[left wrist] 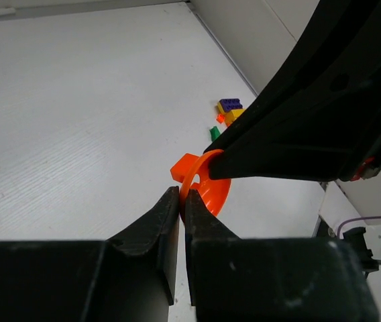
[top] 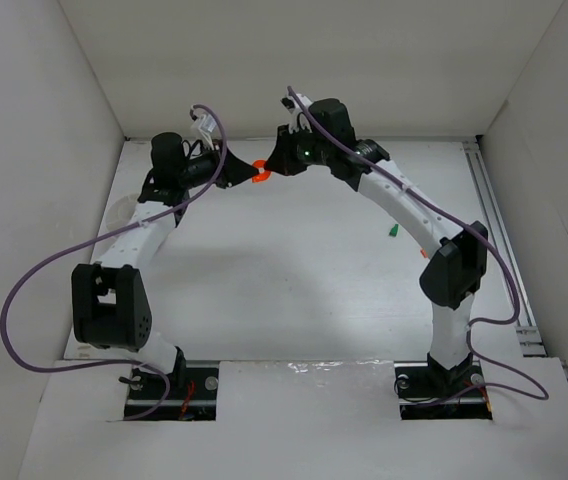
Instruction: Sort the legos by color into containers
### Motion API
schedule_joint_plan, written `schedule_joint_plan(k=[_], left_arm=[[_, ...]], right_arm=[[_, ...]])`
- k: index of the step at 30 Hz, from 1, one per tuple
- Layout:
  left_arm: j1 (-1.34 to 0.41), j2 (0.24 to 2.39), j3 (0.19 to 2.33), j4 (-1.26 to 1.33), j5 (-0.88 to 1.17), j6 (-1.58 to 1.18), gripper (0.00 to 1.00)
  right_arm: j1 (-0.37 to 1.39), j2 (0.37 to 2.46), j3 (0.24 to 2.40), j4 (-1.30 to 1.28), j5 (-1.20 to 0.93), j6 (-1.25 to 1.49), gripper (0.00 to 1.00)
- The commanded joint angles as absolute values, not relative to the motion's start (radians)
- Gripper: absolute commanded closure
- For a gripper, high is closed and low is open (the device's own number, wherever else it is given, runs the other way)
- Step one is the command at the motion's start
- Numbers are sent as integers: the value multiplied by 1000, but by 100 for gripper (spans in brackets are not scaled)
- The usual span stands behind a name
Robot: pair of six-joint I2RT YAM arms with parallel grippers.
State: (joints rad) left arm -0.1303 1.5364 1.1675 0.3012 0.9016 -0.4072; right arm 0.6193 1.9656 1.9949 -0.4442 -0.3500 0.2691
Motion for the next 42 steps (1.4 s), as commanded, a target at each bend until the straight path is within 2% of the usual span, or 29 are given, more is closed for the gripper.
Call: schedule_joint_plan(k=[1, 3, 4, 5, 8, 11, 16, 23, 28, 33, 42], left_arm=[[-135, 1511, 1194, 289, 891, -371, 100], [-135, 1488, 1183, 259, 852, -348, 100], [-135, 1464, 1183, 241, 833, -315, 100], [-135, 1450, 1172, 204, 798, -293, 100], [-135, 1392, 1158, 102, 727, -208, 100], [-108, 1324, 1149, 14, 674, -138, 100], [-51, 1198, 1169, -306, 403, 157, 100], [57, 1146, 1169, -572, 247, 466, 100], [91, 1169, 1138, -552, 75, 522, 100], [91, 1261, 1192, -543, -43, 407, 100], [58, 1302, 1173, -424, -296, 383, 100]], right_arm=[[634, 1968, 2045, -413, -357, 287, 86], [634, 1968, 2054, -413, -344, 287, 73], [634, 1959, 2054, -413, -331, 287, 61], [634, 1959, 2042, -413, -331, 287, 54], [634, 1909, 1996, -413, -311, 261, 41], [614, 1838, 1918, -404, -299, 203, 39], [528, 1767, 1790, -438, -297, 91, 32], [434, 1789, 1779, -529, -396, -8, 30], [400, 1824, 1801, -552, -412, -17, 30], [391, 1833, 1799, -552, -413, 15, 30], [391, 1833, 1790, -532, -402, 48, 30]])
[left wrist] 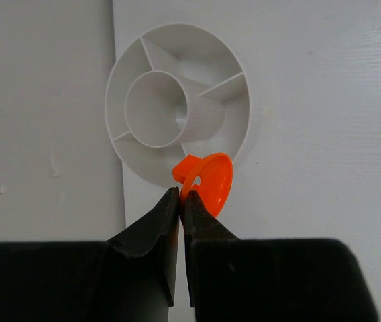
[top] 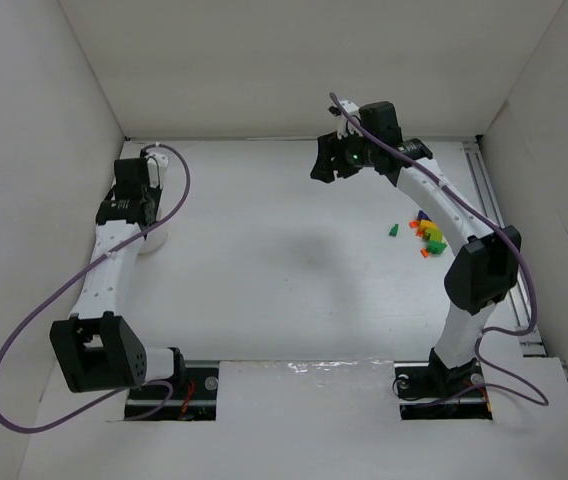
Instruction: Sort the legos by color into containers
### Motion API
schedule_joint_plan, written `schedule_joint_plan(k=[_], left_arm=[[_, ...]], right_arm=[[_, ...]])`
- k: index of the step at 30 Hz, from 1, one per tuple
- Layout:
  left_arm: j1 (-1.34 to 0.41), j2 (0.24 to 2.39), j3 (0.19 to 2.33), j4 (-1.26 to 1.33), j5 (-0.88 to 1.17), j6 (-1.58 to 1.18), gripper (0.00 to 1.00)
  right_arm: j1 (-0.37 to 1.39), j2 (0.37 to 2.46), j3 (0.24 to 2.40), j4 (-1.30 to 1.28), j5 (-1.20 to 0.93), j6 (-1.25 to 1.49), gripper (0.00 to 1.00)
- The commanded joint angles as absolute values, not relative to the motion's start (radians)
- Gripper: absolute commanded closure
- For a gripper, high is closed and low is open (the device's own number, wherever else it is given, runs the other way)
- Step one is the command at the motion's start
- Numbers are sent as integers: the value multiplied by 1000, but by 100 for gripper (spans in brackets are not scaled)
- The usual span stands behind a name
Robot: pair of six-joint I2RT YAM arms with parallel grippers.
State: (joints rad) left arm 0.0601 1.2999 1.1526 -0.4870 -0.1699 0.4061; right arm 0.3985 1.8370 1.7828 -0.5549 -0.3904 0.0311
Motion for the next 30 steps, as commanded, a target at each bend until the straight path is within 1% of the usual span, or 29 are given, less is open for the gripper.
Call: schedule_joint_plan(k=[1, 10, 16, 20, 30], left_arm=[[49, 1302, 1173, -423, -308, 383, 100], [40, 1362, 1173, -351, -405, 425, 100], [11, 1384, 1170, -311, -383, 462, 100], [2, 1394, 1160, -311, -359, 482, 97], [-8, 1443, 1150, -311, -359, 509, 97]], right_arm=[[391, 1833, 1790, -523, -402, 60, 30], [391, 1861, 1821, -523, -411, 87, 30], [391, 1879, 1832, -523, -411, 87, 30], [391, 1879, 1832, -523, -420, 87, 30], [373, 1888, 1850, -523, -429, 87, 29]])
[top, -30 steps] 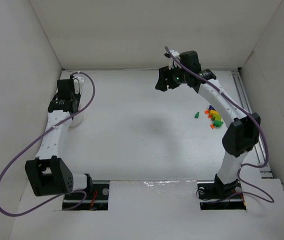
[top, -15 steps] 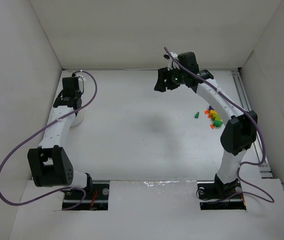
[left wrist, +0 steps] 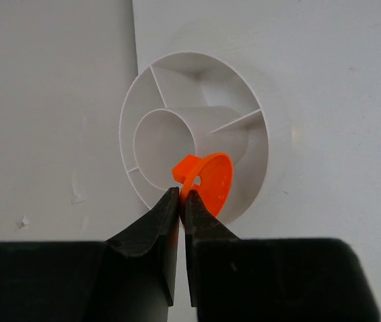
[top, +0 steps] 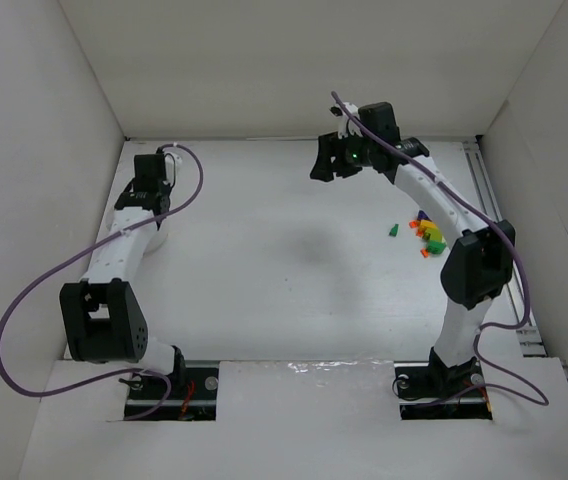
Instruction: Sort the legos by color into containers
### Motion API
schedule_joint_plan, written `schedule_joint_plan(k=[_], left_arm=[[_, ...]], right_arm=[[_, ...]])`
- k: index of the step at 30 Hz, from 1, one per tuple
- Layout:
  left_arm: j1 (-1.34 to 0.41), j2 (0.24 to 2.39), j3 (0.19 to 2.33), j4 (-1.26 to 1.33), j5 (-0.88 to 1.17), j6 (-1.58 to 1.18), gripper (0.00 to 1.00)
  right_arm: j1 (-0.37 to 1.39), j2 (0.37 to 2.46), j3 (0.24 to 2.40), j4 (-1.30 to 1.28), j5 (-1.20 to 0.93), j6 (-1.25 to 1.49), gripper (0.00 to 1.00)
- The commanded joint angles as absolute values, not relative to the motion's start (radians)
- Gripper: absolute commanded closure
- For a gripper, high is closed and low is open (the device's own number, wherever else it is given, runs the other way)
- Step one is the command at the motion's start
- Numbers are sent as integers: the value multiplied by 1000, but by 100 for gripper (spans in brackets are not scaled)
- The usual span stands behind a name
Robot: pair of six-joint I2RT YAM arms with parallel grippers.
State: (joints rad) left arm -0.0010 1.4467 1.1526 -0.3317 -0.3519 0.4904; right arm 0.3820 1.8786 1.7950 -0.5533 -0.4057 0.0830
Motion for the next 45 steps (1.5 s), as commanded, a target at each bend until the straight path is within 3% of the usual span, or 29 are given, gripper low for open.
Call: schedule_joint_plan(k=[1, 11, 19, 22, 25, 29, 31, 33, 40, 45], left_arm=[[-8, 1443, 1150, -311, -359, 509, 97], [-17, 1474, 1141, -331, -368, 509, 88], [-17, 1496, 1141, -341, -390, 509, 88], [-17, 1465, 1150, -341, -344, 499, 74], [-17, 1395, 1172, -331, -224, 477, 49], [-17, 1335, 1277, -394, -31, 425, 26], [-17, 1315, 1308, -417, 94, 425, 23], [-26, 1302, 1350, -426, 139, 404, 12], [-35, 1325, 1382, -419, 221, 347, 10], [-55, 1316, 1347, -394, 221, 337, 10]], right_arm=[[373, 1888, 1850, -523, -430, 87, 29], [364, 1907, 1870, -541, -439, 97, 29], [364, 1916, 1879, -541, -439, 97, 29], [354, 1916, 1879, -541, -430, 97, 29], [332, 1890, 1849, -541, -362, 97, 29], [224, 1812, 1720, -564, -350, 40, 31], [167, 1776, 1686, -641, -350, -38, 32], [88, 1767, 1655, -721, -339, -147, 34], [-104, 1609, 1384, -825, -241, -357, 41], [-126, 1450, 1200, -896, -232, -523, 58]])
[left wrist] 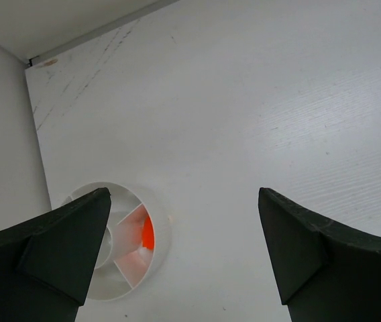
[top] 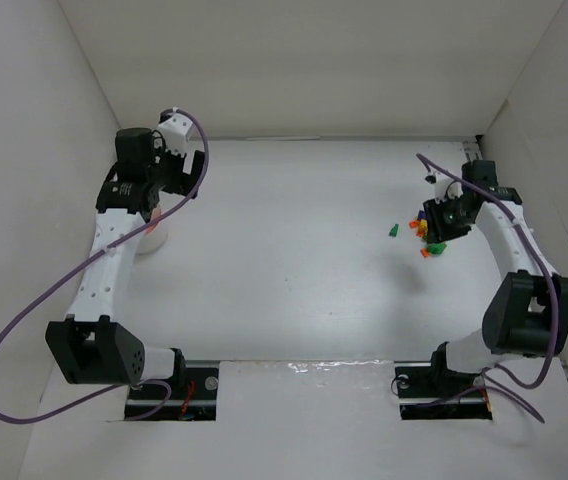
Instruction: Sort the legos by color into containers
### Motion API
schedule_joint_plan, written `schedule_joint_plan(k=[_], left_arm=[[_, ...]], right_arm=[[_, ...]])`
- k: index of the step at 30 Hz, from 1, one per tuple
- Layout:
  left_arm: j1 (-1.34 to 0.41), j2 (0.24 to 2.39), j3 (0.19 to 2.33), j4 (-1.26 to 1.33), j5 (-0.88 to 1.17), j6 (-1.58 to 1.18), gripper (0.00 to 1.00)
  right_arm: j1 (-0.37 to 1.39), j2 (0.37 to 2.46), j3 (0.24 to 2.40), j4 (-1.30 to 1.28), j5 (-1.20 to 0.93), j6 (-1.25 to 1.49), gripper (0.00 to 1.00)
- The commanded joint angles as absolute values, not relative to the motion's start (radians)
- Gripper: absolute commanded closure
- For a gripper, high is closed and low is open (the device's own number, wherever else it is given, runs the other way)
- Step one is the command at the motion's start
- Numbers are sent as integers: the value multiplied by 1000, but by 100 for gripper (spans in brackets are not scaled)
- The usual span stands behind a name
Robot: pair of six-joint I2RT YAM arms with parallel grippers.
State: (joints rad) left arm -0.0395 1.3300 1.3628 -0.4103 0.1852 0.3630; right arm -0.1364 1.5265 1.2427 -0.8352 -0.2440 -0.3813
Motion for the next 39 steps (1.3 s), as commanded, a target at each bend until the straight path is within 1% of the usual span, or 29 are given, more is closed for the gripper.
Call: schedule_joint_plan(k=[1, 2, 4, 7, 14, 17, 18, 20, 22, 24, 27, 36, 39], left_arm=[[-55, 1316, 1347, -394, 221, 337, 10], [-55, 1316, 1338, -394, 230, 337, 10], [-55, 1307, 1338, -385, 230, 337, 10], [-55, 1298, 1327, -385, 230, 337, 9], [-55, 1289, 1318, -385, 212, 348, 9], [-55, 1279, 1309, -385, 212, 348, 9], [-55, 1279, 1308, -385, 212, 348, 9], [-55, 1279, 1308, -385, 212, 348, 9], [-55, 1279, 1298, -376, 202, 348, 9], [-55, 1279, 1298, -376, 202, 348, 9], [-55, 1279, 1298, -367, 193, 348, 9], [-55, 1298, 1298, -367, 184, 357, 9], [-55, 1307, 1298, -367, 184, 357, 9]], right_arm=[[-126, 1441, 1180, -896, -212, -523, 60], [-126, 1430, 1146, -896, -200, -523, 64], [-126, 1430, 1117, -896, -178, -523, 65], [-135, 1472, 1079, -867, -143, -509, 65], [-135, 1591, 1103, -833, -143, -474, 65], [-135, 1629, 1130, -812, -123, -462, 59], [-135, 1640, 1131, -799, -123, -447, 59], [-135, 1663, 1155, -782, -114, -436, 55], [-135, 1673, 1155, -749, -114, -422, 53], [-135, 1686, 1175, -739, -114, -411, 53], [-135, 1713, 1184, -719, -123, -402, 56], [-114, 1778, 1184, -606, -84, -393, 56], [-114, 1821, 1226, -632, -84, -393, 55]])
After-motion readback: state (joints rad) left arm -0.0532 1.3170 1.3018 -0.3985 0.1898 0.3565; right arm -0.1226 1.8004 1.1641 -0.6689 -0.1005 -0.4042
